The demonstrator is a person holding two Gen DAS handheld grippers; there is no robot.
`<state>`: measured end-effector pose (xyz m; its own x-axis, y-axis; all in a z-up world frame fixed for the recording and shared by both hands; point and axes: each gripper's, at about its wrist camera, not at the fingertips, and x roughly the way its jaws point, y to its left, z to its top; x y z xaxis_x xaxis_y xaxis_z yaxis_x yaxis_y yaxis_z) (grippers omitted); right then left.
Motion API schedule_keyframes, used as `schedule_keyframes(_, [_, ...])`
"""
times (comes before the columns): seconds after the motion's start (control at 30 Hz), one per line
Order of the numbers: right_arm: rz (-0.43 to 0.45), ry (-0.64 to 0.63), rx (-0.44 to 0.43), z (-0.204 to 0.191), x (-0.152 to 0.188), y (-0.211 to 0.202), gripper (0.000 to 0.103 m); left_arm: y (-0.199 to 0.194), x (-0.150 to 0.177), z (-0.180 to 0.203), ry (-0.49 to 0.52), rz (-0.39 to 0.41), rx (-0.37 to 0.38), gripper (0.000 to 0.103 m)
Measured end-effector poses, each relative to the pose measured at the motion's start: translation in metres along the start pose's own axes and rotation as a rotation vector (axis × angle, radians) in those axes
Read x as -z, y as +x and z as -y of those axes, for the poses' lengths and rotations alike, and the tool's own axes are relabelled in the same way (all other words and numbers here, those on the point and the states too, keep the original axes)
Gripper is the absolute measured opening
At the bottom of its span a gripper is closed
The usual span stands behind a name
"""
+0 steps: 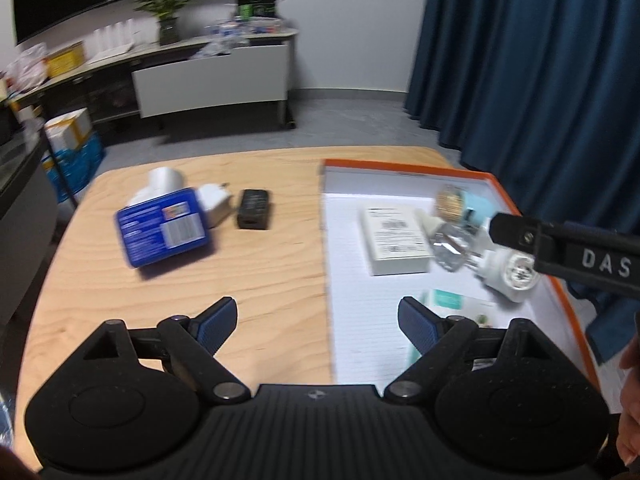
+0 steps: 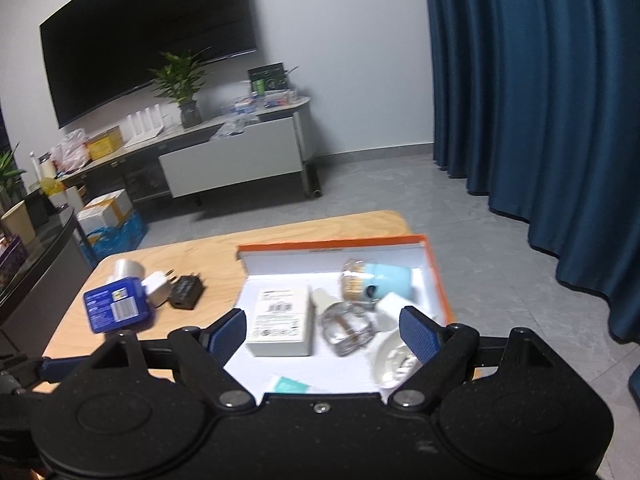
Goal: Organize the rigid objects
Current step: 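Open both grippers to release the bandage box and plug adapter in the box, then move both grippers back toward the blue floss tin and black charger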
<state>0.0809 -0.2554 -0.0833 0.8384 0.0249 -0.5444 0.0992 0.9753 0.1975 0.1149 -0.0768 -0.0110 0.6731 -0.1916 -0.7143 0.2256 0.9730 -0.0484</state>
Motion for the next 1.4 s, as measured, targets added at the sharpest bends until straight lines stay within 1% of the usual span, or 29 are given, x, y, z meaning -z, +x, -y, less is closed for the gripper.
schedule_keyframes(0.3, [-0.038, -0.049, -0.065, -0.039, 0.004, 0.013, 0.099, -0.006, -0.001, -0.045, -0.09, 0.005, -0.076, 0.092])
schedule_keyframes(0.5, [-0.052, -0.086, -0.1, -0.061, 0.004, 0.019, 0.099, -0.009, 0.0, -0.067, -0.12, 0.014, -0.1, 0.093])
schedule_keyframes(0.67, [-0.062, -0.109, -0.118, -0.076, 0.004, 0.026, 0.099, -0.007, 0.0, -0.078, -0.142, 0.016, -0.111, 0.093])
schedule_keyframes(1.07, [-0.083, -0.122, -0.132, -0.083, 0.005, 0.043, 0.099, 0.014, -0.002, -0.1, -0.192, 0.015, -0.144, 0.099])
schedule_keyframes(1.2, [-0.089, -0.123, -0.136, -0.084, 0.007, 0.049, 0.099, 0.027, -0.008, -0.108, -0.233, 0.038, -0.145, 0.103])
schedule_keyframes(1.4, [-0.087, -0.119, -0.151, -0.083, 0.006, 0.056, 0.099, 0.055, -0.022, -0.11, -0.248, 0.06, -0.184, 0.103])
